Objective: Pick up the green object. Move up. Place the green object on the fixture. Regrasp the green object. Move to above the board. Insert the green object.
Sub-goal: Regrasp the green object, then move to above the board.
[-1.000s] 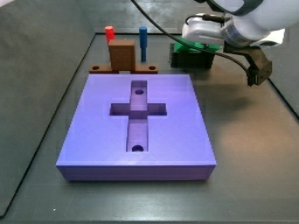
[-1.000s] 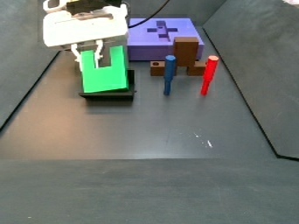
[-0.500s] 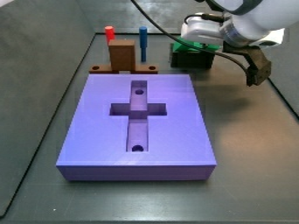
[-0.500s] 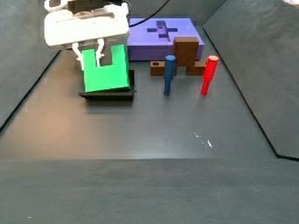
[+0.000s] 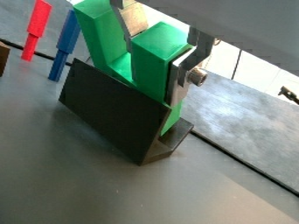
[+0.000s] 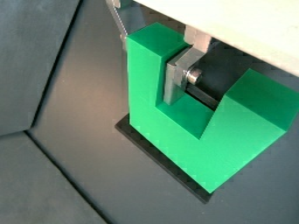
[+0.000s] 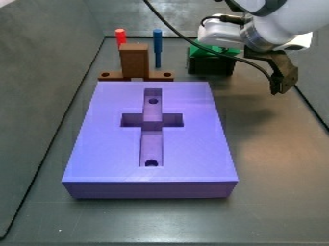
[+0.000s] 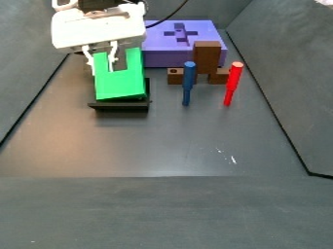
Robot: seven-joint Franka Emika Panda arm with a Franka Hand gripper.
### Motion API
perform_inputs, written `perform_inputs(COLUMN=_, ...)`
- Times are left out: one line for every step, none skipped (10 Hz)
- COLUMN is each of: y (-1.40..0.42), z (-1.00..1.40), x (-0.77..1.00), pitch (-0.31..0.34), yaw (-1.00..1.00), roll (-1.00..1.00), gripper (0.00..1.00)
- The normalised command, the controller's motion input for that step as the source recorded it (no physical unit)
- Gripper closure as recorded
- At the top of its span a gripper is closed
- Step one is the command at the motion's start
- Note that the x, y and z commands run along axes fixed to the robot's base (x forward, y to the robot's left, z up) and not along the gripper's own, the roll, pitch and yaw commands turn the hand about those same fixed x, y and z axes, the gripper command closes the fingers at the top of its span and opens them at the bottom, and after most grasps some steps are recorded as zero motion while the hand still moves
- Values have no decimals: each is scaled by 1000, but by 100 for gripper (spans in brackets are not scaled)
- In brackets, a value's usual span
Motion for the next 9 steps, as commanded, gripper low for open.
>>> perform_inputs(y=0, z=0, x=0, pitch=0, yaw=0, roll=0, gripper=100)
perform_inputs(y=0, z=0, x=0, pitch=0, yaw=0, roll=0, gripper=100)
perform_inputs(y=0, z=0, x=0, pitch=0, yaw=0, roll=0, gripper=100)
perform_inputs(y=0, z=0, x=0, pitch=0, yaw=0, roll=0, gripper=100)
perform_inputs(y=0, z=1400, x=0, pitch=0, yaw=0, roll=0, gripper=100)
perform_inputs(y=-12, z=1400, x=-16, pitch=65, yaw=-12, roll=-58, gripper=100)
perform_inputs(y=4, z=1400, x=-42, pitch=54, yaw=-12, roll=-134, gripper=100)
perform_inputs(y=3, z=1400, x=-37, pitch=47, yaw=12, roll=-73, gripper=100)
perform_inputs(y=-17, z=1400, x=-23, pitch=70, yaw=17, roll=-31, gripper=100)
